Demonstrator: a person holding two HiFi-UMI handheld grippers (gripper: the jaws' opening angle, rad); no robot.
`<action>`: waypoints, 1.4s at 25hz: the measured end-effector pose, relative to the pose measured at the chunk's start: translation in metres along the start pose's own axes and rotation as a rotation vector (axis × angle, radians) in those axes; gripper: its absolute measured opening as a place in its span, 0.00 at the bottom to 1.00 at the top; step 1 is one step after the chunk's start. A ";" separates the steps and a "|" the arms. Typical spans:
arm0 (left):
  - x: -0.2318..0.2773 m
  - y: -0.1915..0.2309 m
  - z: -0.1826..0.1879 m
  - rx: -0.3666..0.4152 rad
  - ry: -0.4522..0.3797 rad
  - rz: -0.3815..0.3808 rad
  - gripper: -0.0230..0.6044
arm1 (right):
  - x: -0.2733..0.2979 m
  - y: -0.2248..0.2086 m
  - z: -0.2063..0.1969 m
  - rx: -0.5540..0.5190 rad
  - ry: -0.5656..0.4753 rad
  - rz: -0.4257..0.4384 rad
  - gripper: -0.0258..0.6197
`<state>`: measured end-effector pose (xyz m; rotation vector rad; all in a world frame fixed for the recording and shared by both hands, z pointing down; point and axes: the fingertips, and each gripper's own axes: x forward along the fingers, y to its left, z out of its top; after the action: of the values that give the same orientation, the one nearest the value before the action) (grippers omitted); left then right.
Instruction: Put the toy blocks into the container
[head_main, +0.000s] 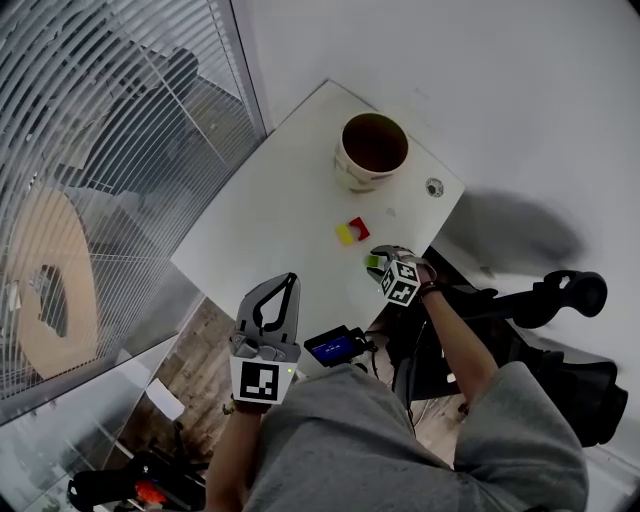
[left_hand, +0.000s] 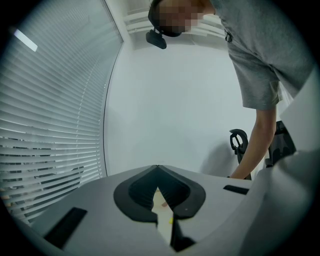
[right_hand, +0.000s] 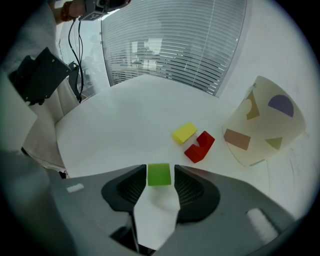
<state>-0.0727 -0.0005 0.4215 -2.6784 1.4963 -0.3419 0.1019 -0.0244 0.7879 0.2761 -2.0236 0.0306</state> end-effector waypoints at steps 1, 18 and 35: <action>0.001 0.000 0.001 0.005 -0.005 -0.003 0.05 | 0.001 0.001 -0.001 0.004 0.001 0.005 0.33; 0.011 0.006 0.007 0.010 -0.025 -0.006 0.05 | 0.009 0.005 0.000 -0.012 0.016 0.032 0.28; 0.012 0.003 0.007 -0.031 -0.022 -0.015 0.05 | -0.040 0.001 0.051 0.047 -0.137 -0.048 0.28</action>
<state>-0.0674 -0.0128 0.4167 -2.7085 1.4886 -0.2914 0.0736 -0.0231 0.7295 0.3652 -2.1531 0.0303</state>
